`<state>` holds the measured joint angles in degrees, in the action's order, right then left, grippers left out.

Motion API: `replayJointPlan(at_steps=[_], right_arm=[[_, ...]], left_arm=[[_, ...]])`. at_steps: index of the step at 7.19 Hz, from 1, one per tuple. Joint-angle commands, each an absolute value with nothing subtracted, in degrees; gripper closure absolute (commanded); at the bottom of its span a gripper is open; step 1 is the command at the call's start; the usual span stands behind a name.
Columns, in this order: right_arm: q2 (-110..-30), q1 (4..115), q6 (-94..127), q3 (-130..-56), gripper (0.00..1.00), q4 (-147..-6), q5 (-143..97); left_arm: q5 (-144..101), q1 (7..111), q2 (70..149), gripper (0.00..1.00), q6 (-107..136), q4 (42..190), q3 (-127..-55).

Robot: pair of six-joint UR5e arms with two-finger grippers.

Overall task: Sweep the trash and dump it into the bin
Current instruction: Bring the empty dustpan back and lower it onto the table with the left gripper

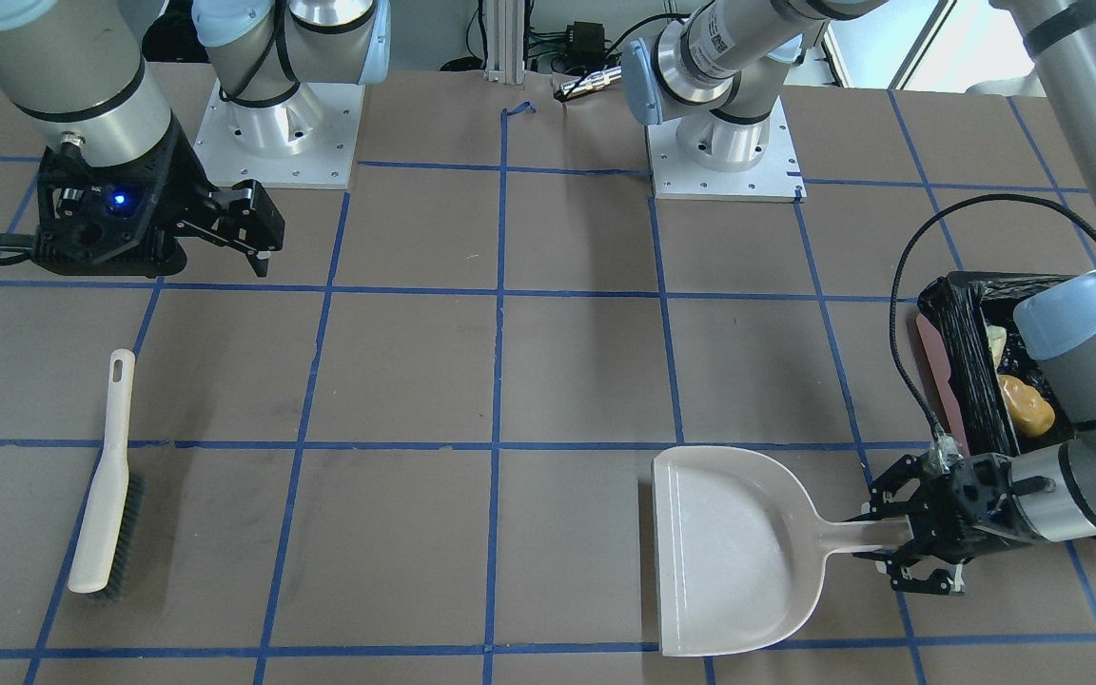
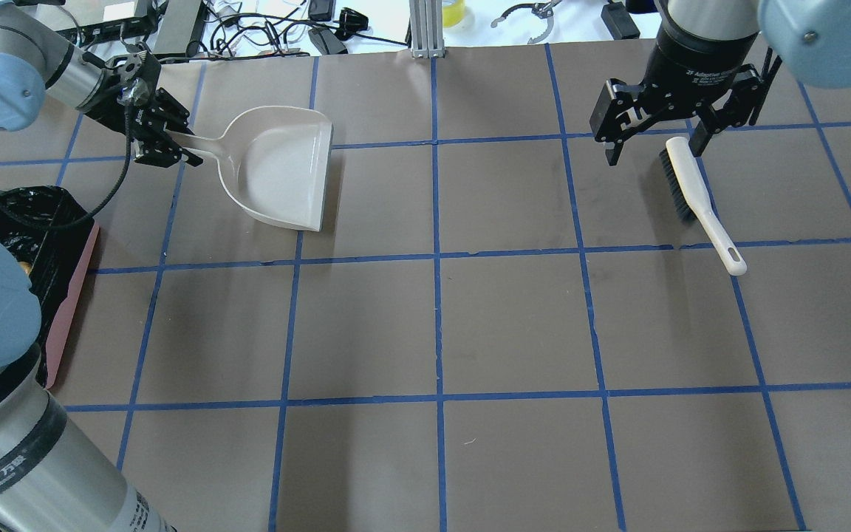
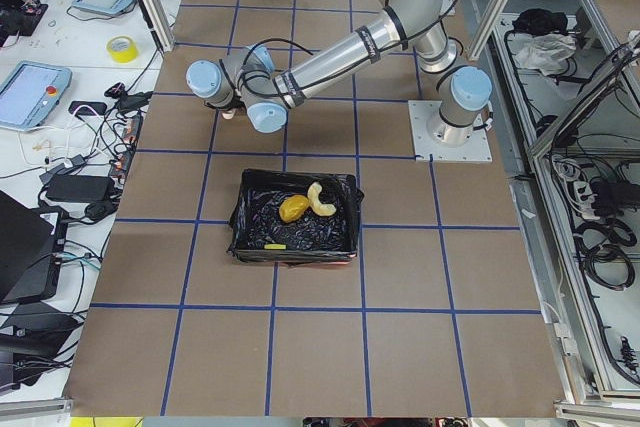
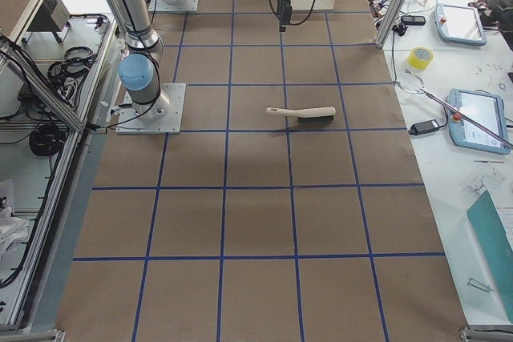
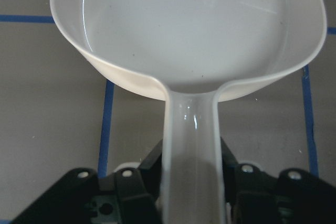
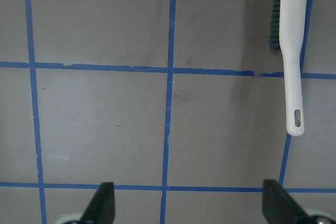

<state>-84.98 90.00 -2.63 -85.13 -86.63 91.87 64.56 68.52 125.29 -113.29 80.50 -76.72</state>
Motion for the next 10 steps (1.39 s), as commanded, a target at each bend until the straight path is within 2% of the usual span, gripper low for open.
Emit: replayJointPlan(at_steps=[1,3,10], right_arm=[[-84.99,90.0,-2.64,-85.34,0.0,-86.66,91.85],[-84.99,90.0,-2.64,-85.34,0.0,-86.57,91.85],[-84.99,89.91,-2.9,-85.34,0.0,-86.66,91.85]], left_arm=[[64.42,68.82,125.94,1.0,-113.99,80.33,-78.13],[64.42,69.34,125.86,1.0,-114.17,79.81,-80.15],[64.51,69.52,125.86,1.0,-113.38,78.66,-80.59]])
